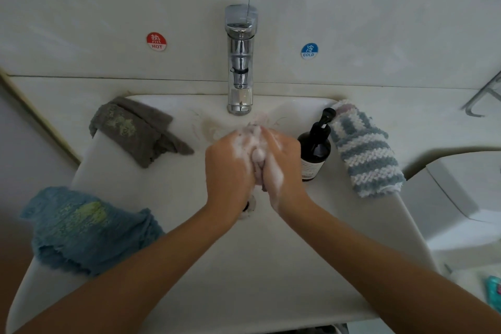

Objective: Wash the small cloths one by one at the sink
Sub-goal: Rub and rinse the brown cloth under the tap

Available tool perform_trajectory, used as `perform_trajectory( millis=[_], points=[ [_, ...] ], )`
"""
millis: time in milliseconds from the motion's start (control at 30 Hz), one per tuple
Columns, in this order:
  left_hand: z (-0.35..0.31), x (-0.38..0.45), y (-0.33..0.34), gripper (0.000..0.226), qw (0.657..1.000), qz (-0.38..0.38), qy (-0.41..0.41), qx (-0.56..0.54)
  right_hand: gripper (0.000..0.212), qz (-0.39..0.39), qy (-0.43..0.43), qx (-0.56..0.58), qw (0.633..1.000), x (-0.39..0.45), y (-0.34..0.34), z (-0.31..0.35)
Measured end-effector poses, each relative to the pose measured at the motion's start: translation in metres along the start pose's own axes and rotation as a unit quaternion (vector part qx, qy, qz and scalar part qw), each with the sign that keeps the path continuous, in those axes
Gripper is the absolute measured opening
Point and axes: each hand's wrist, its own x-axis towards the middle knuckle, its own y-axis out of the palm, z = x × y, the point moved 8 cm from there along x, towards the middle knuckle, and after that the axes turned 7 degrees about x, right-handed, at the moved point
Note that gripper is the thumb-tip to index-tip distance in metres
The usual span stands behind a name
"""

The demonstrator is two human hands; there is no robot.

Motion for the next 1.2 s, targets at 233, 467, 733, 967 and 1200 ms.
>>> perform_trajectory(
  millis=[233,467,733,967,1200],
  points=[
    [0.026,0.014,0.009,0.046,0.998,0.035,-0.040,0.037,0.047,0.016,-0.069,-0.077,0.995,-0.006,0.002,0.006],
    [-0.007,-0.017,0.007,0.023,0.999,0.029,0.029,0.026,0.045,-0.019,-0.019,-0.040,0.999,0.024,-0.009,-0.003],
    [0.015,0.009,-0.010,0.048,0.999,-0.008,0.003,0.044,0.053,0.056,-0.023,-0.078,0.995,-0.010,0.009,-0.003],
    [-0.001,-0.012,0.004,0.029,0.996,0.014,0.044,0.079,0.045,-0.020,0.017,-0.029,0.999,0.010,-0.007,-0.011],
    [0.003,0.036,0.000,0.025,0.976,0.151,0.043,0.147,0.033,0.006,0.009,-0.044,0.999,0.013,-0.009,0.015]
  ],
)
